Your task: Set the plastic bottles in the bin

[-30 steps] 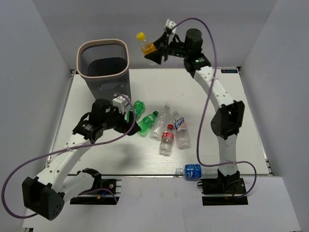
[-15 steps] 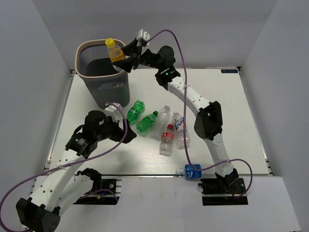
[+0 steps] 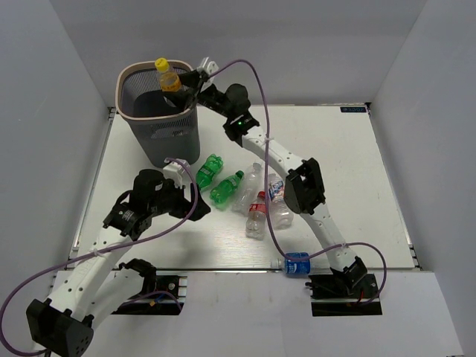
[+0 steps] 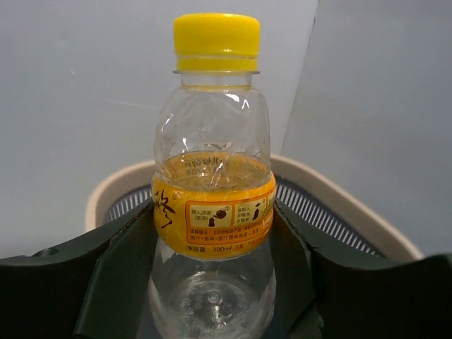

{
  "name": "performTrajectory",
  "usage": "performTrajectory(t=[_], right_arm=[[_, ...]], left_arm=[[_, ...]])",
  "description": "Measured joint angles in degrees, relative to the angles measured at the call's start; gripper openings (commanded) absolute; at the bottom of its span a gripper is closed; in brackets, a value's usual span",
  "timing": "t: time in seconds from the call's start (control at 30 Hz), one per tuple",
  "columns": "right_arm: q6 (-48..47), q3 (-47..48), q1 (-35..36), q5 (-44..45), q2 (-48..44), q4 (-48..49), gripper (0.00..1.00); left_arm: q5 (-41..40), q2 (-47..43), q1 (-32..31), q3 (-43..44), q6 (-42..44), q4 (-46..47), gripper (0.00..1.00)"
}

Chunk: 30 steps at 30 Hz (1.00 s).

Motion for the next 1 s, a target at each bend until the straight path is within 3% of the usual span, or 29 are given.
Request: performTrajectory(t=[0.03,0.23,0.3,0.33,0.47,0.73,0.83,0.87,0.9,1.0], right_arm=[[-0.39,0.0,0.22,0.55,0.85,-0.02,0.9],[-1.18,-0.15,0.79,1.6,2.45,-0.66,0.9],[-1.03,-2.08,0.48,1.62,0.94,-0.07,0.84],[-0.85,-4.35,0.22,1.7,-0.63,0.17,0.78],[1.18,-13.62,-2.43,2.86,-9.33,-0.48,0.0],[1.22,-40.06,-16.68,1.4,-39.28,-12.0,0.0],[-2.99,-50.6,-20.63,-1.75,-49.64,-18.62,0.16],[-4.46,-54.01,-21.22,-3.04,-52.54,-21.33,0.25],[-5.79,-56.52,-21.57,-4.09,-54.49,-23.91,0.42],[-9.94,-65.4,-22.4,-6.47,-59.95,-30.75,0.53]], left_arm=[[-0.02,0.04,0.0,0.0,0.02,-0.09,1.0],[-1.88,2.01,0.0,0.02,1.55,1.38,1.0],[-3.28,4.63,0.0,0.02,2.69,2.95,1.0],[-4.04,6.29,0.0,0.07,3.26,3.96,1.0],[-8.5,13.29,-0.04,0.11,4.98,8.68,1.0],[-17.9,23.98,-0.33,0.11,7.02,21.59,1.0],[-20.41,28.83,-0.87,0.44,8.07,25.73,1.0],[-21.16,30.67,-1.07,0.83,8.39,26.67,1.0],[-21.9,32.39,-1.22,1.25,8.76,27.56,1.0],[-24.74,36.96,-1.79,2.86,9.42,29.62,1.0]])
